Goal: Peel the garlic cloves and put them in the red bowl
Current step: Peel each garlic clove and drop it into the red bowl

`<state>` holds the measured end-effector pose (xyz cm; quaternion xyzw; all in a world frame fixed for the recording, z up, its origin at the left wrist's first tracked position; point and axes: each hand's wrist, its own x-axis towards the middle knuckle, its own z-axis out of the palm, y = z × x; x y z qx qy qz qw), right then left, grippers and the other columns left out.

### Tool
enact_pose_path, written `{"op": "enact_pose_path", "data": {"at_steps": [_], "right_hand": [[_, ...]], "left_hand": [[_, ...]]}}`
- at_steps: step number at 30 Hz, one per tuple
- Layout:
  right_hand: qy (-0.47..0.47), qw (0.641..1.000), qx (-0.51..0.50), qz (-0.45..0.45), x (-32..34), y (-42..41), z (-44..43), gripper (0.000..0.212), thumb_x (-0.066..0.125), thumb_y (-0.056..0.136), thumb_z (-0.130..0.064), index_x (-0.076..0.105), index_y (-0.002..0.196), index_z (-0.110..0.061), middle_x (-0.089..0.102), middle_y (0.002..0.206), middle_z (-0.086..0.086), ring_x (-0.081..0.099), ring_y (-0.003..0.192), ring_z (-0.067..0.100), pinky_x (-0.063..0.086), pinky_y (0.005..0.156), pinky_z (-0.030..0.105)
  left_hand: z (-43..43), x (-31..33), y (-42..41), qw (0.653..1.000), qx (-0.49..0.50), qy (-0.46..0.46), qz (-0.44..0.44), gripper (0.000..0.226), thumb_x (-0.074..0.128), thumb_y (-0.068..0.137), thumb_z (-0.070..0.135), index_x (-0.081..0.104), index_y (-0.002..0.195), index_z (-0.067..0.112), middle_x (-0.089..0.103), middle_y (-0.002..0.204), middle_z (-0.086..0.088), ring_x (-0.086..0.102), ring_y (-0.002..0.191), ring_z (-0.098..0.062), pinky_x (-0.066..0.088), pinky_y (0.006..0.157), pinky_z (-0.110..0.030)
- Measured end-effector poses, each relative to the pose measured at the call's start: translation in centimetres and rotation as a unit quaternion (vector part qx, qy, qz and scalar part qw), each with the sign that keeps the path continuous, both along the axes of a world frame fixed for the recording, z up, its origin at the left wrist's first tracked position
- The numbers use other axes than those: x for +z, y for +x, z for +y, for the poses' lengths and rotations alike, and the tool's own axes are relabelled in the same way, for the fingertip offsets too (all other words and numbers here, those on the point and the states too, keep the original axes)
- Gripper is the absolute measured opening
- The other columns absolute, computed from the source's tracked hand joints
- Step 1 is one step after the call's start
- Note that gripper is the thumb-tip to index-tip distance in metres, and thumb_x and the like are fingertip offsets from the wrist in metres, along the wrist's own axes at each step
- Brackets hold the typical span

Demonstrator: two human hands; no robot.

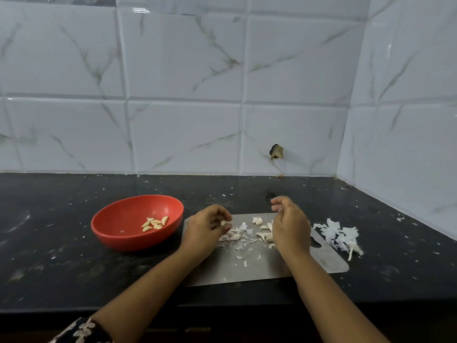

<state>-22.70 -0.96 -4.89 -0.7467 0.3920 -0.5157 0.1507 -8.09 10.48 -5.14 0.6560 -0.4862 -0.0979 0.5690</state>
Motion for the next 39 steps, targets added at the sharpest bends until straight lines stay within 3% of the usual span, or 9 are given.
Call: {"op": "enact_pose_path", "data": {"at_steps": [6, 11, 16, 20, 24, 27, 31, 35, 39], "right_hand": [[0.05, 0.99, -0.022, 0.131, 0.1, -0.2, -0.2, 0.03, 0.048, 0.095, -0.01, 0.064, 0.112, -0.028, 0.065, 0.115, -0.009, 0.054, 0.112, 0.015, 0.029, 0.091, 0.033], [0.028, 0.954, -0.014, 0.297, 1.0, 1.3, -0.2, 0.029, 0.062, 0.091, -0.022, 0.065, 0.114, -0.038, 0.061, 0.122, -0.014, 0.048, 0.12, 0.014, 0.027, 0.096, 0.04], [0.028, 0.931, -0.025, 0.362, 1.5, 2.5, -0.1, 0.026, 0.055, 0.088, -0.014, 0.069, 0.098, -0.033, 0.068, 0.103, -0.012, 0.055, 0.11, 0.015, 0.021, 0.104, 0.045], [0.012, 0.938, -0.038, 0.345, 1.1, 2.3, 0.3, 0.025, 0.05, 0.093, -0.013, 0.064, 0.1, -0.032, 0.066, 0.098, -0.009, 0.057, 0.103, 0.015, 0.024, 0.1, 0.041], [0.027, 0.933, -0.025, 0.358, 1.6, 2.6, 0.5, 0.025, 0.05, 0.094, -0.011, 0.063, 0.103, -0.031, 0.066, 0.101, -0.006, 0.059, 0.099, 0.017, 0.026, 0.082, 0.035], [0.051, 0.92, -0.014, 0.388, 2.4, 2.6, 0.2, 0.03, 0.052, 0.089, -0.003, 0.064, 0.104, -0.026, 0.065, 0.106, -0.004, 0.061, 0.102, 0.02, 0.033, 0.084, 0.034], [0.022, 0.907, -0.008, 0.42, 2.7, 2.9, 0.2, 0.033, 0.049, 0.086, 0.005, 0.062, 0.102, -0.022, 0.063, 0.102, -0.002, 0.061, 0.1, 0.021, 0.034, 0.097, 0.039], [-0.011, 0.901, 0.001, 0.434, 2.7, 3.0, 0.5, 0.035, 0.043, 0.088, 0.007, 0.06, 0.099, -0.021, 0.064, 0.098, -0.001, 0.061, 0.093, 0.021, 0.033, 0.097, 0.039], [-0.013, 0.903, 0.006, 0.43, 2.7, 2.9, 0.7, 0.028, 0.045, 0.093, 0.0, 0.061, 0.104, -0.02, 0.065, 0.102, -0.002, 0.06, 0.096, 0.02, 0.033, 0.095, 0.038]], "left_hand": [[0.1, 1.4, 0.5, 0.999, -0.005, -0.026, 0.029, 0.039, 0.056, 0.086, -0.014, 0.062, 0.091, 0.024, 0.072, 0.092, 0.0, 0.07, 0.086, -0.012, 0.058, 0.075, -0.027], [0.9, 4.8, 2.6, 0.997, 0.064, -0.041, 0.026, 0.032, 0.067, 0.083, -0.005, 0.06, 0.09, 0.025, 0.073, 0.084, 0.0, 0.065, 0.063, 0.001, 0.052, 0.06, -0.018], [4.2, 7.4, 8.7, 0.978, 0.177, 0.111, -0.024, 0.025, 0.082, 0.071, 0.004, 0.066, 0.09, 0.007, 0.071, 0.066, -0.008, 0.065, 0.054, -0.016, 0.059, 0.064, -0.03], [7.0, 7.1, 12.0, 0.95, 0.208, 0.231, -0.016, 0.024, 0.085, 0.069, 0.01, 0.069, 0.086, 0.005, 0.067, 0.053, -0.004, 0.062, 0.042, -0.008, 0.05, 0.043, -0.016], [7.9, 7.0, 12.5, 0.933, 0.206, 0.29, -0.046, 0.025, 0.084, 0.071, 0.01, 0.073, 0.093, 0.007, 0.068, 0.075, -0.003, 0.063, 0.06, -0.01, 0.049, 0.049, -0.015], [7.7, 7.3, 12.2, 0.917, 0.195, 0.33, -0.106, 0.024, 0.079, 0.075, 0.011, 0.072, 0.098, 0.019, 0.064, 0.097, -0.001, 0.058, 0.075, -0.01, 0.044, 0.062, -0.016], [7.0, 7.3, 12.4, 0.93, 0.214, 0.281, -0.099, 0.019, 0.07, 0.081, 0.0, 0.07, 0.082, 0.02, 0.067, 0.096, -0.008, 0.063, 0.061, -0.014, 0.05, 0.049, -0.017], [6.5, 8.0, 11.2, 0.956, 0.22, 0.169, -0.09, 0.015, 0.068, 0.083, 0.004, 0.068, 0.077, 0.018, 0.066, 0.066, 0.0, 0.061, 0.052, -0.008, 0.047, 0.051, -0.017], [5.6, 8.2, 8.5, 0.975, 0.17, 0.107, -0.099, 0.015, 0.071, 0.083, 0.008, 0.065, 0.076, 0.02, 0.065, 0.062, 0.007, 0.062, 0.051, -0.005, 0.048, 0.052, -0.018]]}}
